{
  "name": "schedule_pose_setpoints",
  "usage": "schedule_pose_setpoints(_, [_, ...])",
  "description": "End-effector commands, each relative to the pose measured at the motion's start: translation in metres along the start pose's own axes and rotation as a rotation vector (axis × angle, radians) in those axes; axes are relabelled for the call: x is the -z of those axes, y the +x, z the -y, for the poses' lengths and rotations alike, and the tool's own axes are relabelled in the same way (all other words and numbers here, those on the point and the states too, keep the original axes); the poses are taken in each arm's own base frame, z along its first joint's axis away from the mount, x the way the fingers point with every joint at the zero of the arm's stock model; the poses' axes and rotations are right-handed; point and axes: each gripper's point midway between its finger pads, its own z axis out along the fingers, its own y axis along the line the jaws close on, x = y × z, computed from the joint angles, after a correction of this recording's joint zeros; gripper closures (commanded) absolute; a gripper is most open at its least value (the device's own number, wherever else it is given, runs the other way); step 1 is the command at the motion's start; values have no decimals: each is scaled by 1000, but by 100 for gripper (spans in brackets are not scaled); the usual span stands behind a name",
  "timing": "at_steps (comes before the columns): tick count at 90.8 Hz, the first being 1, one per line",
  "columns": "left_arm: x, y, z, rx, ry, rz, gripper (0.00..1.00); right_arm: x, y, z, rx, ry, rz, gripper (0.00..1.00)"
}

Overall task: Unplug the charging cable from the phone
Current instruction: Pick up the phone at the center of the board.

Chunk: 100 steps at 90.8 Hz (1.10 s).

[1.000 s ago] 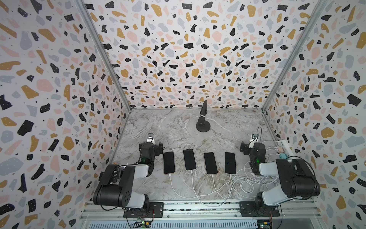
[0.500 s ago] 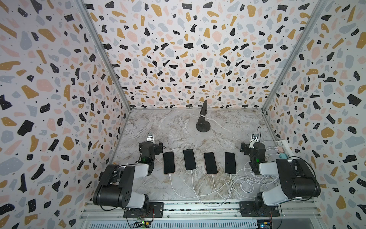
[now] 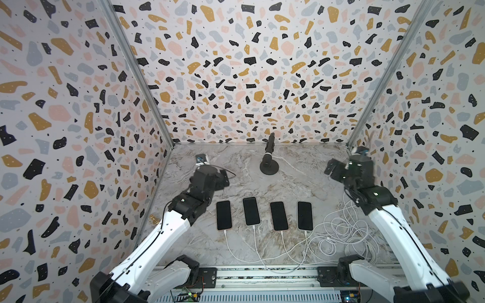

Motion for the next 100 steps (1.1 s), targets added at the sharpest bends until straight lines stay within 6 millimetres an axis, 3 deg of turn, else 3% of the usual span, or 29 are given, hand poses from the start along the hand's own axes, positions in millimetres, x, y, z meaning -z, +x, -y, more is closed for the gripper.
schedule_pose_setpoints(1, [21, 49, 3, -59, -4, -121, 6, 15, 108, 36, 172, 237, -311, 0])
schedule_pose_setpoints(11, [38, 56, 16, -126, 46, -85, 6, 12, 139, 32, 160, 99, -312, 0])
schedule_pose_setpoints(17, [42, 60, 26, -135, 86, -82, 6, 13, 159, 15, 179, -38, -411, 0])
schedule_pose_setpoints(26, [47, 68, 42, -137, 139, -81, 6, 12, 178, 8, 213, -65, -525, 0])
schedule_pose_setpoints(39, [50, 83, 51, -141, 159, -77, 5, 3, 182, 0, 241, -70, -589, 0])
schedule_pose_setpoints(58, [44, 102, 38, -143, 117, -103, 4, -23, 188, -4, 239, -17, -672, 0])
schedule_pose_setpoints(75, [46, 101, 34, -143, 121, -93, 2, -47, 199, 9, 263, 44, -637, 0])
schedule_pose_setpoints(94, [44, 100, 38, -151, 114, -96, 0, -46, 219, -4, 268, -61, -721, 0])
schedule_pose_setpoints(100, [42, 103, 41, -139, 120, -105, 0, -48, 222, 0, 266, -37, -725, 0])
